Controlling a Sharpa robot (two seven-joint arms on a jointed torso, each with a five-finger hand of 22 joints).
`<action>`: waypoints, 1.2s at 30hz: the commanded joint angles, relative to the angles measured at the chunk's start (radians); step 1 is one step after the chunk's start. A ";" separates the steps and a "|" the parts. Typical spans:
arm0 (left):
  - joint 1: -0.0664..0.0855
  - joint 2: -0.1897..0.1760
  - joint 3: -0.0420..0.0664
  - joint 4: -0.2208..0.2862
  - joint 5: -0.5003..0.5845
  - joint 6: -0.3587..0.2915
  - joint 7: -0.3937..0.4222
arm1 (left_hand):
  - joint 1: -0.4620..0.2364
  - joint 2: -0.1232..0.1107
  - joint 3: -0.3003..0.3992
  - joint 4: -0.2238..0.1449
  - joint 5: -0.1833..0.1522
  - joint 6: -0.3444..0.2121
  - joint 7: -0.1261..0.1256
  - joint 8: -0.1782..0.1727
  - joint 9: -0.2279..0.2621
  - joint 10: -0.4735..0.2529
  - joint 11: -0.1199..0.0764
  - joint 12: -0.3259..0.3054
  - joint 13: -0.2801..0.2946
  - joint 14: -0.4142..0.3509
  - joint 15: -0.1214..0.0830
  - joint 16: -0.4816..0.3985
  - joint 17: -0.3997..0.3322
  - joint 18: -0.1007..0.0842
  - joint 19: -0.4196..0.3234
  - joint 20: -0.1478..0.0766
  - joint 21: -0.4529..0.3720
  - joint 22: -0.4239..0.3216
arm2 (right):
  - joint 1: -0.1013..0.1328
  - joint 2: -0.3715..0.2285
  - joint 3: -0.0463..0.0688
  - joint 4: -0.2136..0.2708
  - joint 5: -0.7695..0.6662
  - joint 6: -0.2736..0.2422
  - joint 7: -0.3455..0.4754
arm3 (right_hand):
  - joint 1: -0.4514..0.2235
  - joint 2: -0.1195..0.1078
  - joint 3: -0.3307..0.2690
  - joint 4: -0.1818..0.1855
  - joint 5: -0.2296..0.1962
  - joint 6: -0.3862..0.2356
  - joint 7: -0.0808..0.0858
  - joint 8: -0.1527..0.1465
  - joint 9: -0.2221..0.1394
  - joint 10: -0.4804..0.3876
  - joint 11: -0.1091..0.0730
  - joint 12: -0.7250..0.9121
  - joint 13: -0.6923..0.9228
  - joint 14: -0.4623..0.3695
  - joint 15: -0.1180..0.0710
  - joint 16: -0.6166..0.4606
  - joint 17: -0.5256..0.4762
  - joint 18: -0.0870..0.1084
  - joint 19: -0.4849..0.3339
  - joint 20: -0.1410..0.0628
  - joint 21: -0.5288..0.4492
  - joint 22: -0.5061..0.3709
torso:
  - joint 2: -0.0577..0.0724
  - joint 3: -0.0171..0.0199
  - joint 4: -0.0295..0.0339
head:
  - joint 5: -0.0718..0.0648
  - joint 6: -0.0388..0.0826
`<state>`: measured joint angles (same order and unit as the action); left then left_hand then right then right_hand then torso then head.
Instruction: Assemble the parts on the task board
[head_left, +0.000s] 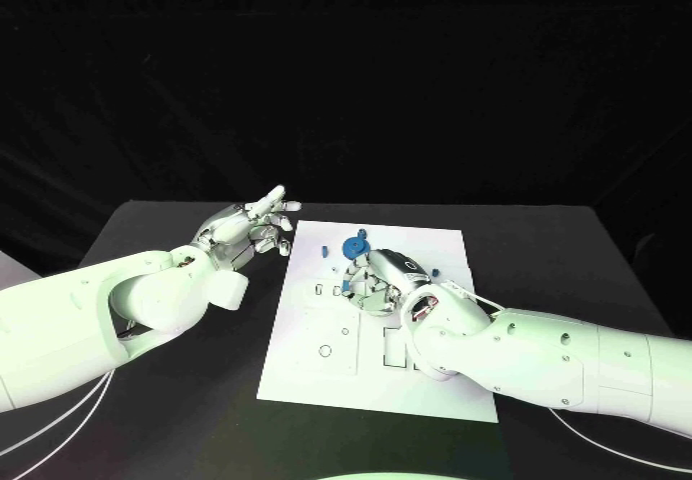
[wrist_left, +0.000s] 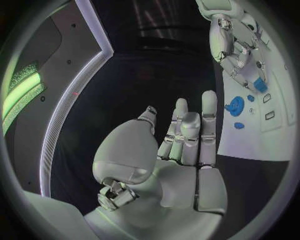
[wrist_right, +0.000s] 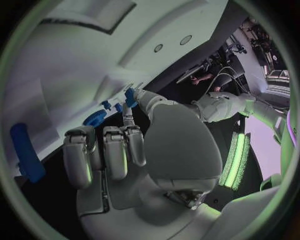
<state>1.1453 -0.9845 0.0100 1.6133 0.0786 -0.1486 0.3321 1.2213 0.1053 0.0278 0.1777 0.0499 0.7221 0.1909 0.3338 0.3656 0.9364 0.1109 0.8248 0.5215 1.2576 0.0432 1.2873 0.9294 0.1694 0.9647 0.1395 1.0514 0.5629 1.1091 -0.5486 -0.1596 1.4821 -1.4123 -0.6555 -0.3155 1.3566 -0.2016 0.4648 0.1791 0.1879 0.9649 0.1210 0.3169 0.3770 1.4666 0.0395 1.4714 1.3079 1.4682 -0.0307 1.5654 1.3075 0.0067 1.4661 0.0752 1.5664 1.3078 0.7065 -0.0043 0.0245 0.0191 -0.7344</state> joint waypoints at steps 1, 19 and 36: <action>0.003 0.002 0.001 0.001 0.003 0.006 0.012 | 0.008 0.000 0.002 -0.004 -0.001 0.000 0.004 0.006 -0.001 -0.007 0.003 -0.005 -0.001 -0.008 0.000 -0.004 -0.002 0.016 -0.005 0.002 -0.005 -0.001 | -0.001 0.003 0.000 0.001 -0.039 0.039 -0.036 | -0.006 -0.003 -0.004 -0.005 -0.002 0.005 0.000 0.003 0.000 0.033 0.001 0.000 0.186 0.103 0.003 0.005 0.263 -0.007 0.105 0.003 0.004 0.263 | -0.001 -0.0009 0.0002 | -0.002 -0.002; 0.003 0.002 0.001 -0.001 0.001 0.015 0.007 | 0.007 -0.001 0.001 -0.003 -0.001 0.000 0.004 0.006 -0.001 -0.007 0.003 -0.005 -0.002 -0.008 0.000 -0.005 -0.002 0.016 -0.005 0.002 -0.006 -0.002 | -0.003 0.017 -0.001 -0.006 -0.064 0.040 -0.073 | -0.010 -0.007 -0.006 -0.004 -0.004 0.005 0.001 0.002 -0.001 0.031 0.001 -0.003 0.184 0.102 0.003 0.004 0.261 -0.007 0.105 0.003 0.004 0.263 | 0.000 -0.0010 0.0003 | -0.001 -0.001; 0.003 0.003 0.001 -0.004 -0.002 0.022 0.002 | 0.007 -0.002 0.001 -0.002 -0.001 0.000 0.005 0.007 -0.002 -0.007 0.004 -0.006 -0.004 -0.008 0.001 -0.006 -0.003 0.016 -0.004 0.003 -0.007 -0.003 | -0.003 0.018 -0.001 -0.004 -0.069 0.032 -0.070 | -0.019 -0.030 -0.017 -0.006 -0.011 -0.018 0.010 -0.017 -0.009 0.019 0.008 -0.018 0.173 0.101 0.008 0.003 0.259 -0.007 0.105 0.005 0.004 0.263 | 0.000 -0.0005 -0.0003 | -0.001 -0.001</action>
<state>1.1454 -0.9840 0.0099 1.6084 0.0777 -0.1457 0.3293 1.2213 0.1053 0.0278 0.1778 0.0499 0.7221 0.1909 0.3337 0.3647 0.9328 0.1145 0.8248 0.5189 1.2576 0.0432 1.2876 0.9279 0.1693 0.9648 0.1395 1.0475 0.5602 1.1076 -0.5317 -0.1604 1.4760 -1.4648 -0.6308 -0.3857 1.3343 -0.2239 0.4523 0.1722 0.1812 0.9541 0.1318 0.3037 0.3682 1.4666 0.0395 1.4557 1.3075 1.4677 -0.0301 1.5654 1.3081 0.0068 1.4661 0.0752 1.5664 1.3074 0.7064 -0.0050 0.0245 0.0176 -0.7351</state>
